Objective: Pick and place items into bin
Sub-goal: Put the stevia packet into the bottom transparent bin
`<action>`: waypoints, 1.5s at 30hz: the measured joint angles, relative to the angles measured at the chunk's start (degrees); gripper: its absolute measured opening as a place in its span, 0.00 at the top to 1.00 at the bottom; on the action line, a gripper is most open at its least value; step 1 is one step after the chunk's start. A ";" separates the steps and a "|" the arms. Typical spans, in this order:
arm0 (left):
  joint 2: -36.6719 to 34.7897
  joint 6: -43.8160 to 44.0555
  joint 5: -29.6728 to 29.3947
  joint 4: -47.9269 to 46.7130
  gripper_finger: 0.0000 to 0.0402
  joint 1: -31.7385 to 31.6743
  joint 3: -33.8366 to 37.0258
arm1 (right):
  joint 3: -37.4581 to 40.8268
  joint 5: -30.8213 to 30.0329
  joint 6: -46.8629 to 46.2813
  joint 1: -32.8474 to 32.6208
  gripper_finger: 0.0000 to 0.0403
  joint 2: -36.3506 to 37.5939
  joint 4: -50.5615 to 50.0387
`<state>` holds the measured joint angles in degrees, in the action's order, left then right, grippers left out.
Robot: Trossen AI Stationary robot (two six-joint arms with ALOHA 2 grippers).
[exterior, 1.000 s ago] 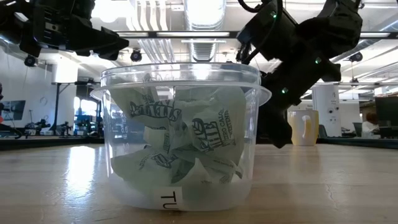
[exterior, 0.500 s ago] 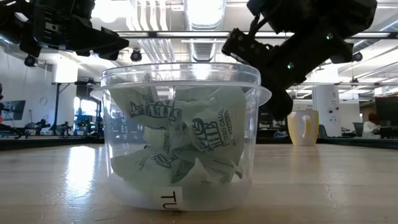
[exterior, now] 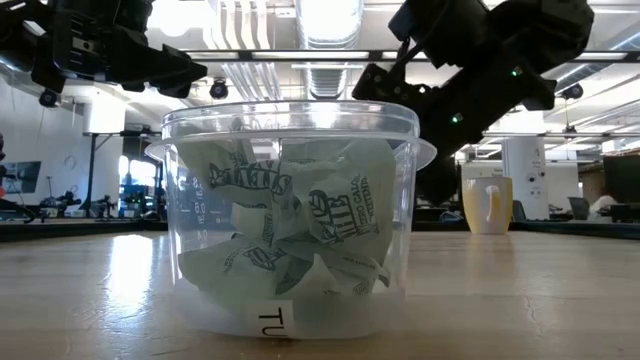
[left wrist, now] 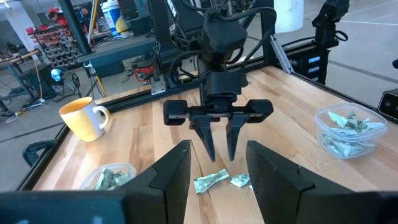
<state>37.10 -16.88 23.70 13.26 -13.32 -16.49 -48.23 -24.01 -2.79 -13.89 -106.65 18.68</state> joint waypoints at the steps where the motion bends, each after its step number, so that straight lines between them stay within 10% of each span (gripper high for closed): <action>1: 0.00 0.01 0.00 -0.02 0.65 -0.01 0.00 | 0.00 0.00 0.00 0.17 0.66 -0.02 0.00; 18: 0.00 0.02 -0.07 0.20 0.65 -0.01 0.02 | -1.95 2.01 2.80 1.88 0.50 -4.63 3.65; 45: 0.02 0.02 -0.13 0.16 0.65 -0.01 0.13 | -3.80 1.56 -2.36 3.12 0.55 -6.29 -3.45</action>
<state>37.12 -16.86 23.58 13.42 -13.32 -16.36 -52.03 -22.45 -5.15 -10.76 -112.95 15.23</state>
